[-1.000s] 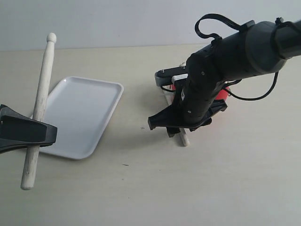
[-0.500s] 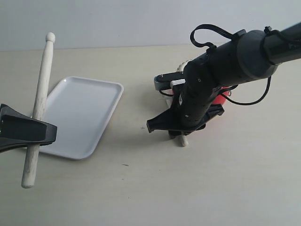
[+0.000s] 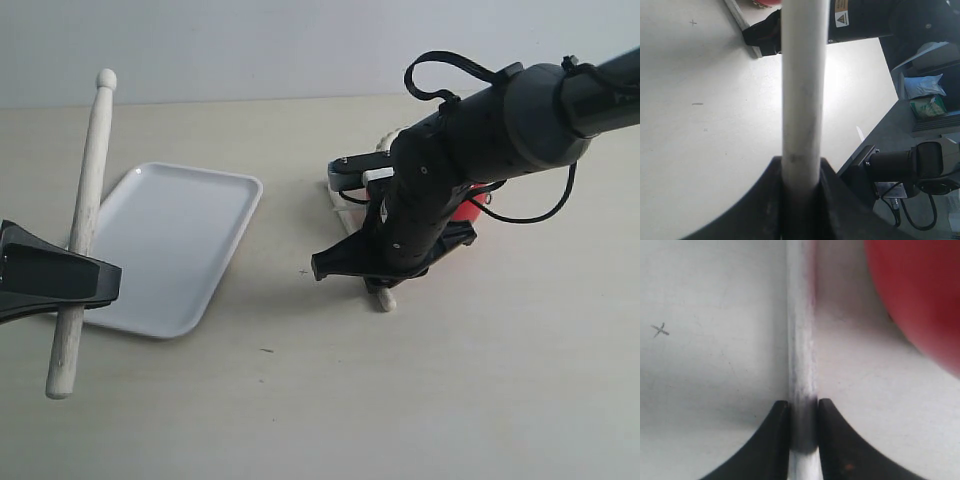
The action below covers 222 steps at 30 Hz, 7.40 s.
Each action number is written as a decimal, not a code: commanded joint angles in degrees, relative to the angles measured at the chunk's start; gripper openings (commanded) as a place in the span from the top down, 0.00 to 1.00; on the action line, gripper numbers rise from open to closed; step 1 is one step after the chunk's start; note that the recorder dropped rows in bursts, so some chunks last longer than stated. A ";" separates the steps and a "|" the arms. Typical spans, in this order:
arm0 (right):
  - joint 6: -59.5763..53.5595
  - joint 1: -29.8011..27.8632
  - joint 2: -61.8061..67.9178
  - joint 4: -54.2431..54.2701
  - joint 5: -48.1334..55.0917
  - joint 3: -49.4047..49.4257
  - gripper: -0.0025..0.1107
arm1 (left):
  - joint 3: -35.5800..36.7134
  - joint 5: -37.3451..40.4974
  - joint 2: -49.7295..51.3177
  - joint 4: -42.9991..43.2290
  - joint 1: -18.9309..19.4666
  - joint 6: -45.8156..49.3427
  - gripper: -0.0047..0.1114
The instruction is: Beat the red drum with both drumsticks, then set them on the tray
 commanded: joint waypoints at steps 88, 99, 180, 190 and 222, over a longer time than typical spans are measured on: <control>-20.32 -13.17 -45.49 3.48 26.30 14.47 0.98 | -71.35 4.33 47.98 63.38 -46.23 -48.81 0.96; -19.79 -13.17 -36.18 2.51 26.68 9.43 0.98 | -72.55 4.33 46.40 63.65 -46.23 -51.24 0.96; -21.88 -13.17 -27.65 8.68 28.83 8.63 0.98 | -82.84 4.33 54.26 56.44 -46.23 -46.54 0.96; -19.15 -13.17 -53.03 8.03 30.12 5.71 0.98 | -82.84 4.33 70.14 46.80 -46.34 -45.35 0.96; -20.83 -13.17 -27.22 7.86 25.69 8.09 0.98 | -82.64 4.33 49.21 52.71 -45.29 -47.90 0.96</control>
